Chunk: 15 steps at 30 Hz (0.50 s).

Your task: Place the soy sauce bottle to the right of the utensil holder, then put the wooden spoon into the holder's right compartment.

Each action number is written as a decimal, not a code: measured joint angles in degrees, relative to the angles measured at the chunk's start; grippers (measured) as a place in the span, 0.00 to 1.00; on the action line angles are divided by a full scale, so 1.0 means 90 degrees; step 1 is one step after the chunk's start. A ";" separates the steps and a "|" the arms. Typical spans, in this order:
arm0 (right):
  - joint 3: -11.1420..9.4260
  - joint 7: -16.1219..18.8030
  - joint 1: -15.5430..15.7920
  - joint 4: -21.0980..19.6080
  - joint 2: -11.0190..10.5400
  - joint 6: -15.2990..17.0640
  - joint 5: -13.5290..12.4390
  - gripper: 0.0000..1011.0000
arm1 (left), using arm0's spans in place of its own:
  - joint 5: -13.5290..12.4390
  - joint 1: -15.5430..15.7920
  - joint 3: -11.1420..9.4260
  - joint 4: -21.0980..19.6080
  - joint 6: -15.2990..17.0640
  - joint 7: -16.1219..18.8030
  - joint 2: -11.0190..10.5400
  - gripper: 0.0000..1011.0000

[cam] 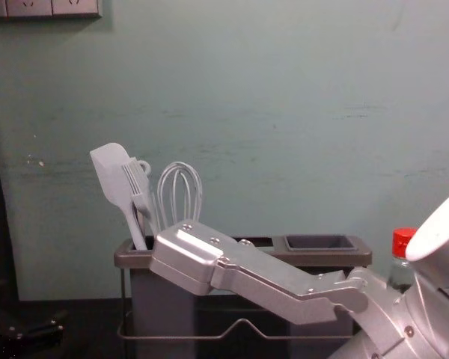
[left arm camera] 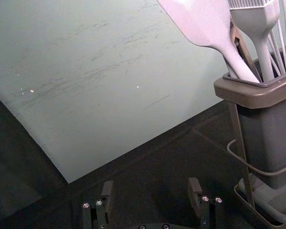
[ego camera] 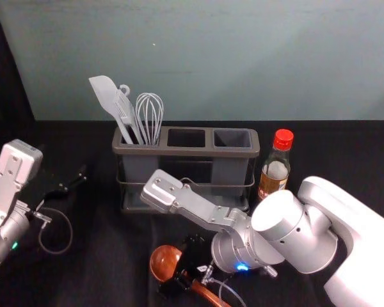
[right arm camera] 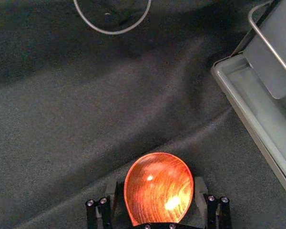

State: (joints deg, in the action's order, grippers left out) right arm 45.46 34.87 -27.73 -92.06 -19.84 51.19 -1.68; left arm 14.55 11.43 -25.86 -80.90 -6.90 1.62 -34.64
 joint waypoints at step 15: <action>0.0004 -0.0001 -0.0005 -0.0002 -0.0007 0.0002 -0.0013 0.99 | 0.0000 0.0001 0.0000 0.0000 0.0000 0.0000 0.0000 1.00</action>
State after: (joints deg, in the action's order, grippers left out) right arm 45.49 34.86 -27.78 -92.07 -19.90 51.21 -1.79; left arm 14.55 11.43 -25.86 -80.90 -6.91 1.62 -34.65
